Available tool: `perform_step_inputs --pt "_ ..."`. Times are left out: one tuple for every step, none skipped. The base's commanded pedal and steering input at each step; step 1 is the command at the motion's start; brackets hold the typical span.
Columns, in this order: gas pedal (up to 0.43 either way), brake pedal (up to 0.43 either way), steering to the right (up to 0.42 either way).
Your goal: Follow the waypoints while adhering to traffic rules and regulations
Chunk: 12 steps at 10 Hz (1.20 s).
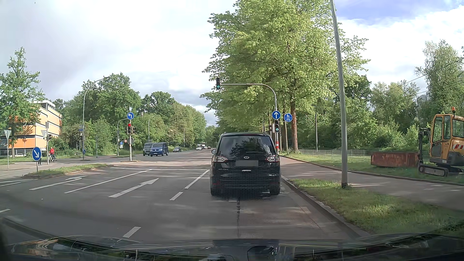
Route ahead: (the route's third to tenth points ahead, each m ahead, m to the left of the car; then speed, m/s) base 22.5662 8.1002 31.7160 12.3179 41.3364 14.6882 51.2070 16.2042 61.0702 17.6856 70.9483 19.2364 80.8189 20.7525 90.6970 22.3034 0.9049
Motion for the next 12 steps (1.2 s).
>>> perform_step_inputs --pt "0.26 0.0 0.007" --pt "0.26 0.0 0.007" --pt "0.26 0.0 0.007" --pt "0.26 0.0 0.006" --pt "0.26 0.0 0.006" --pt "0.26 0.0 0.006" --pt "0.26 0.0 0.006" --pt "0.26 0.0 0.006" --pt "0.26 0.0 0.006" --pt "0.26 0.0 0.006" --pt "0.248 0.0 0.005" --pt "0.248 0.0 0.004"
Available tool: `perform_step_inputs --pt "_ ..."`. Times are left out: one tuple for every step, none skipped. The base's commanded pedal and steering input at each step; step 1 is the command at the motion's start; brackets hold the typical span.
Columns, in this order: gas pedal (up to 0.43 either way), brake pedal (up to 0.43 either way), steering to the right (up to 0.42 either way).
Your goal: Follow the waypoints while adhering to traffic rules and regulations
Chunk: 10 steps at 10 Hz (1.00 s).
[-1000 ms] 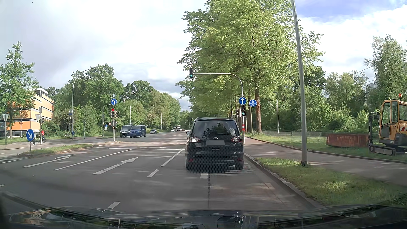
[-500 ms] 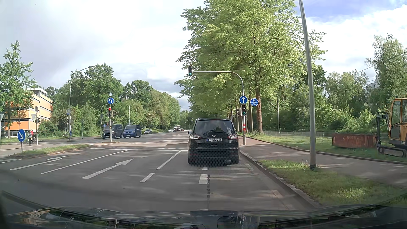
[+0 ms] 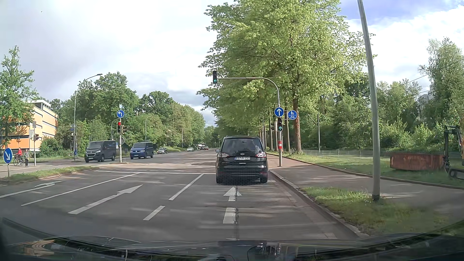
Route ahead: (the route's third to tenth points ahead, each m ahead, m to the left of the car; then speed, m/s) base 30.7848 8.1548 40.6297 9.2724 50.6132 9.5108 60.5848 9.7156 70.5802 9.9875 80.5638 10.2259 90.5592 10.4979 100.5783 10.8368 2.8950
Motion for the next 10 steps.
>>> perform_step_inputs --pt "0.248 0.0 0.003" --pt "0.248 0.0 0.003" --pt "0.248 0.0 0.003" --pt "0.248 0.0 0.003" --pt "0.248 0.0 0.003" --pt "0.248 0.0 0.003" --pt "0.248 0.0 0.003" --pt "0.248 0.0 0.003" --pt "0.248 0.0 0.002" --pt "0.248 0.0 0.002"
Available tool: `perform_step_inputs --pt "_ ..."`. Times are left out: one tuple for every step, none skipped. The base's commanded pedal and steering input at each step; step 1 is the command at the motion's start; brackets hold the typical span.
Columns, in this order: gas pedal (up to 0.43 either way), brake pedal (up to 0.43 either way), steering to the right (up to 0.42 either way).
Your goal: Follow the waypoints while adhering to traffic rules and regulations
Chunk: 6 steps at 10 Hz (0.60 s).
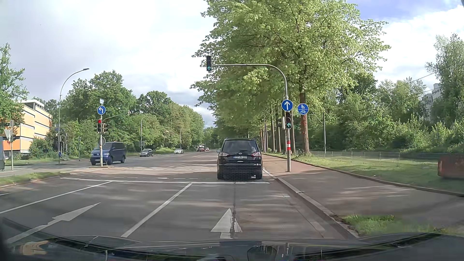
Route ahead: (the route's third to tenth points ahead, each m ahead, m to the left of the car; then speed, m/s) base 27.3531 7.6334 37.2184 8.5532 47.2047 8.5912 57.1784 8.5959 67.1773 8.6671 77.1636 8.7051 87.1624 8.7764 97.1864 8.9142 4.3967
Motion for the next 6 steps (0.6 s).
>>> perform_step_inputs --pt "0.24 0.0 0.001" --pt "0.22 0.0 0.001" --pt "0.209 0.0 -0.001" --pt "0.197 0.0 -0.003" --pt "0.189 0.0 -0.005" --pt "0.157 0.0 -0.005"
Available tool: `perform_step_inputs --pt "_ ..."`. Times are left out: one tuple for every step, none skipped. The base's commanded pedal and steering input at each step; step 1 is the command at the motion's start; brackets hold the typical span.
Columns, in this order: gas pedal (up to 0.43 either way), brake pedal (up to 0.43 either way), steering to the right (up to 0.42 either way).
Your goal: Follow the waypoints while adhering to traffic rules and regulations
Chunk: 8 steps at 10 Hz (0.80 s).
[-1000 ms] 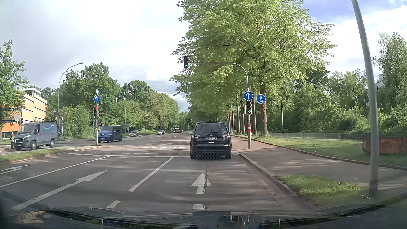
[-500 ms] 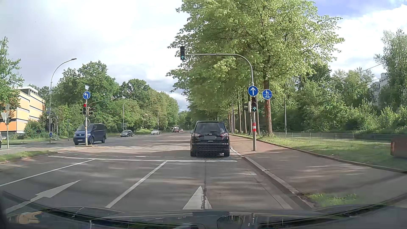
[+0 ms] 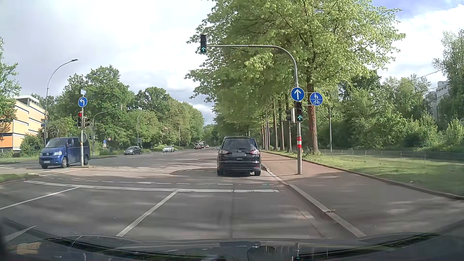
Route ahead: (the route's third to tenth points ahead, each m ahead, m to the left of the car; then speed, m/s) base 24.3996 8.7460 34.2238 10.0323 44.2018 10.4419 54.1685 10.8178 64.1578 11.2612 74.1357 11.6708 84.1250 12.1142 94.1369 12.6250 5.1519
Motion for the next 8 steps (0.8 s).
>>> perform_step_inputs --pt "0.157 0.0 -0.005" --pt "0.157 0.0 -0.005" --pt "0.157 0.0 -0.004" --pt "0.157 0.0 -0.005" --pt "0.157 0.0 -0.006" --pt "0.157 0.0 -0.006" --pt "0.157 0.0 -0.005" --pt "0.157 0.0 -0.003"
